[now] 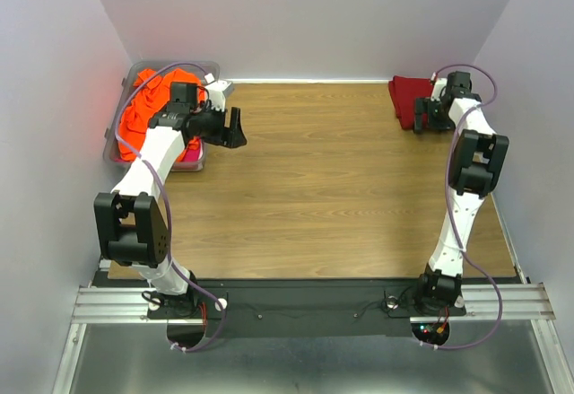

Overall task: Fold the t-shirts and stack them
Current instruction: Neatly place the folded tshirt to the corner

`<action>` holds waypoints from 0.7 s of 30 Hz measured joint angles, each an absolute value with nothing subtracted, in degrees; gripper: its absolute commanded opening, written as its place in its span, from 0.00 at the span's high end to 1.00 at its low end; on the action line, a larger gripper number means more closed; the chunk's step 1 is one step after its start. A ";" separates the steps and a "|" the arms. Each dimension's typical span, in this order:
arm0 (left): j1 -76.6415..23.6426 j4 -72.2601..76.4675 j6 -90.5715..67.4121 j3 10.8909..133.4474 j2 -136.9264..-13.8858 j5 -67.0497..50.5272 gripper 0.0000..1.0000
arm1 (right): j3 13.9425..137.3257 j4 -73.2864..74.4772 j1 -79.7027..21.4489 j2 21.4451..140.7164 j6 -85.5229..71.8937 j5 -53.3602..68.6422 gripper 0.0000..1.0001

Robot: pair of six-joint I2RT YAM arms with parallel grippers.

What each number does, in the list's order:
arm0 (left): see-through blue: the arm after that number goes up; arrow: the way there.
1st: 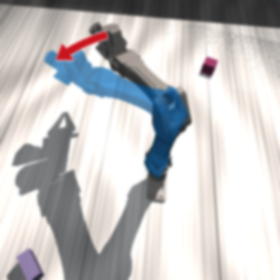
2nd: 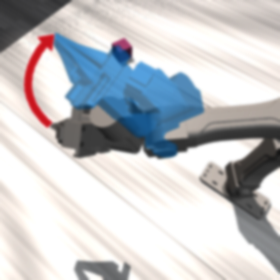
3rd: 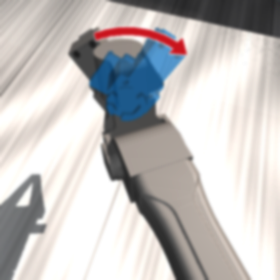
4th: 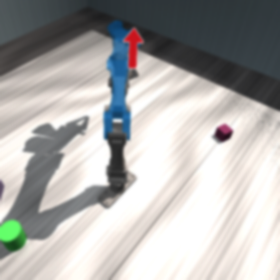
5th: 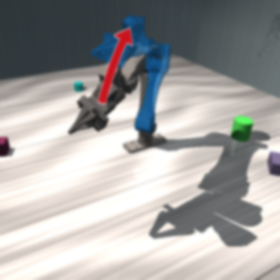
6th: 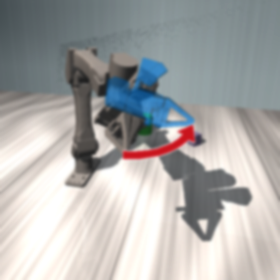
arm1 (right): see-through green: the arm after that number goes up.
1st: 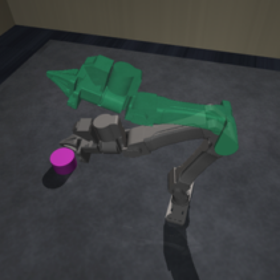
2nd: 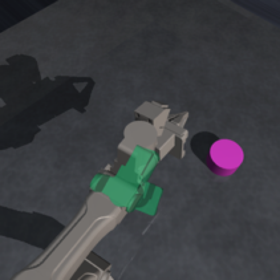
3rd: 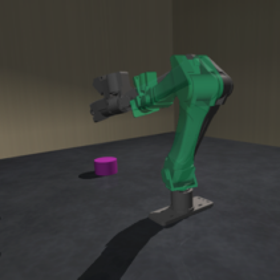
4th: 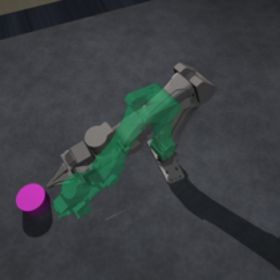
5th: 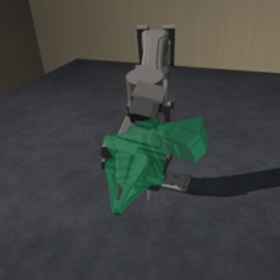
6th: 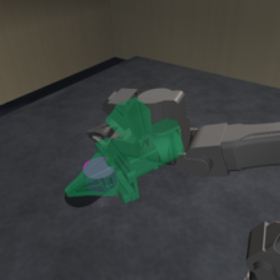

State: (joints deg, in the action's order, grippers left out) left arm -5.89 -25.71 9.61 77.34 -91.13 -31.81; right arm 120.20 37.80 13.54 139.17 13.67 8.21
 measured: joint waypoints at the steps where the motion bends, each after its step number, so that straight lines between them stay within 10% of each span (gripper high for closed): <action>1: -5.89 -25.67 9.63 77.73 -91.13 -32.12 0.17 | 118.61 36.82 13.52 138.28 13.69 8.58 0.00; 2: -5.89 -25.65 9.63 78.19 -91.13 -32.49 0.02 | 116.77 36.25 13.52 137.12 13.74 9.26 0.00; 21: -6.04 -21.43 12.01 77.58 -91.00 -28.45 0.01 | 79.24 37.08 6.76 95.42 11.57 23.92 0.00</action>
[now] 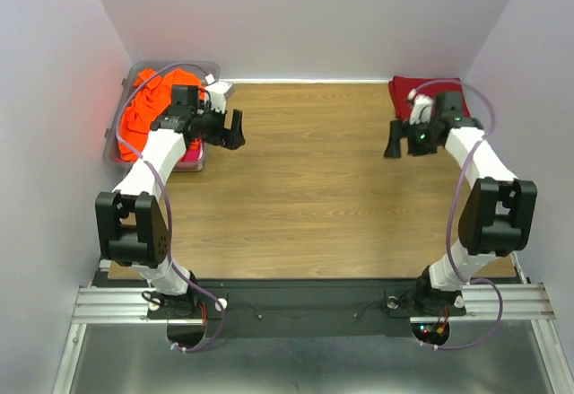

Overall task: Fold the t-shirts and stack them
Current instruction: Neatly place the folded tshirt to the corner

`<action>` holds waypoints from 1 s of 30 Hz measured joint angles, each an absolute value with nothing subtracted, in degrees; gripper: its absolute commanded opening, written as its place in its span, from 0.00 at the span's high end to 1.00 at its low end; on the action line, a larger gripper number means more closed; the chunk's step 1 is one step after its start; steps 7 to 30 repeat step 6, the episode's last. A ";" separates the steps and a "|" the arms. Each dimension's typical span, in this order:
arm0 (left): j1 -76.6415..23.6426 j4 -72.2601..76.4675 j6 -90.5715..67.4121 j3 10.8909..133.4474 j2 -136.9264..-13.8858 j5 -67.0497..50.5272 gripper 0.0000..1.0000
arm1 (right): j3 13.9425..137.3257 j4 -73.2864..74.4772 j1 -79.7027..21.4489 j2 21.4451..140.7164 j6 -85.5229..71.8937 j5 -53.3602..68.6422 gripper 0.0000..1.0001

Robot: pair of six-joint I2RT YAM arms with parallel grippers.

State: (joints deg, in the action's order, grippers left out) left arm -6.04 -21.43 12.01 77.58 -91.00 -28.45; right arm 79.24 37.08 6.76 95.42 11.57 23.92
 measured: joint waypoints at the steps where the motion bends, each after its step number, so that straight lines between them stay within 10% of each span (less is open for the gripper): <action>1: -6.35 -21.28 12.36 76.09 -91.00 -27.35 0.01 | 75.70 36.82 5.32 94.83 11.31 24.32 0.00; 30: -7.94 -21.67 13.76 70.00 -90.74 -23.66 0.01 | 63.90 36.80 -0.16 94.65 10.13 25.39 0.00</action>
